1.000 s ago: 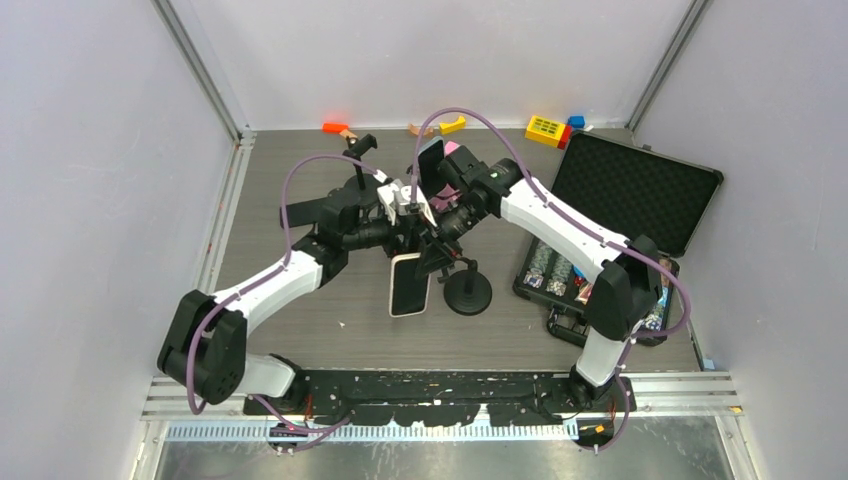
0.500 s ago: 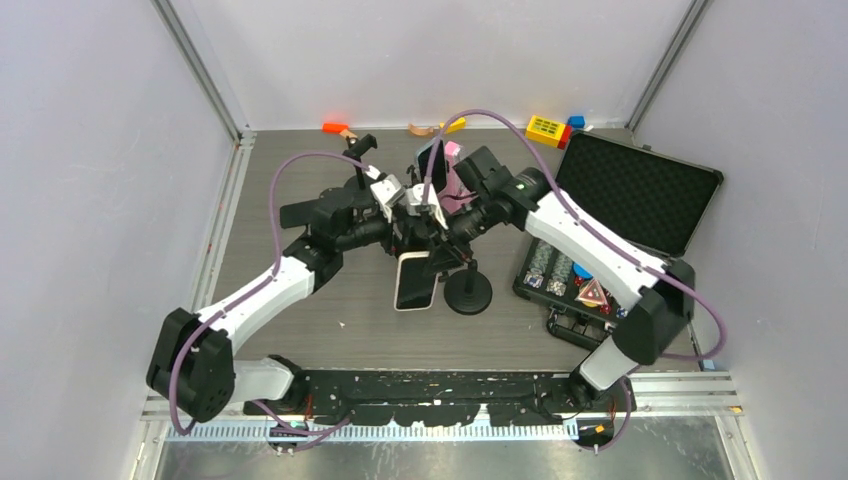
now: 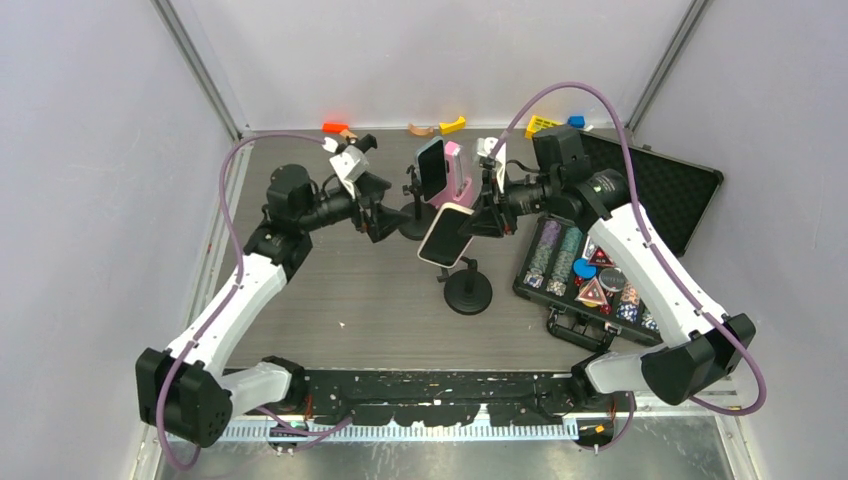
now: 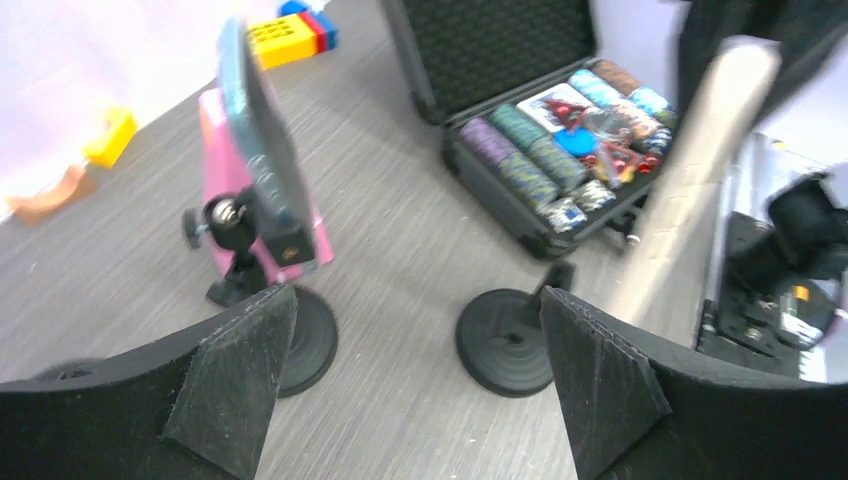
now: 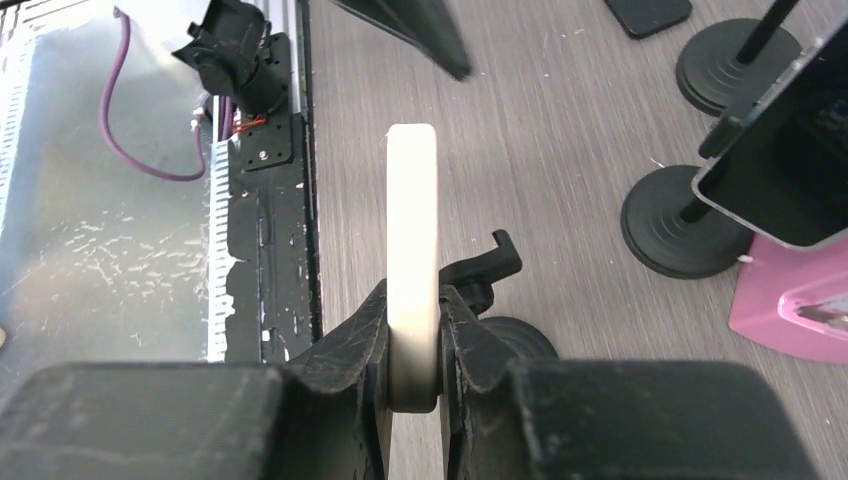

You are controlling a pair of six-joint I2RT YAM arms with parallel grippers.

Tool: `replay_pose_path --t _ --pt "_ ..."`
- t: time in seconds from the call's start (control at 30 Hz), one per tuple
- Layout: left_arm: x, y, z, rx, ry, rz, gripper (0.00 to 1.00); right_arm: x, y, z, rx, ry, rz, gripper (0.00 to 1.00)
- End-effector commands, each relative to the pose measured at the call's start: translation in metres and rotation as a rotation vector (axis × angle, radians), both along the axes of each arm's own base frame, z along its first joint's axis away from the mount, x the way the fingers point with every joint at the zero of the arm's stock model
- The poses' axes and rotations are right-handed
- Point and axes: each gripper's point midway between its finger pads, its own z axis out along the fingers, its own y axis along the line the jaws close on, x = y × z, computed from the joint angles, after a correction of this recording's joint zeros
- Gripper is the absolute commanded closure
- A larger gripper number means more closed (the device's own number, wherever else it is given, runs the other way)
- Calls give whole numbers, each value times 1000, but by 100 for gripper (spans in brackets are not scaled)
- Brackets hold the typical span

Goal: Place the phone on the phone stand
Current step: Adjust the phone.

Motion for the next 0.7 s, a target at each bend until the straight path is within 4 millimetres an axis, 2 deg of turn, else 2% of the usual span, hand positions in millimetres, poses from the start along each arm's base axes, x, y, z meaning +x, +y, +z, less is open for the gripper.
replay_pose_path --t 0.0,0.07,0.13,0.27,0.47,0.57,0.67 --pt "-53 -12 28 24 -28 -279 5 4 -1 33 62 -68 -59 100" --pt "-67 -14 28 42 -10 -371 5 5 -3 33 55 -72 -70 100" --pt "-71 -19 32 39 11 -416 5 2 -2 35 70 -68 -57 100" --pt "-84 -43 29 60 25 -501 5 2 7 55 157 -60 -47 100" --pt "-83 -68 20 73 2 -526 10 -2 9 68 188 -35 -40 100" --pt "-85 -79 16 54 34 -561 24 -3 11 69 205 -20 -37 100" --pt "-92 -87 9 45 78 -599 50 -1 14 74 233 -8 -42 100"
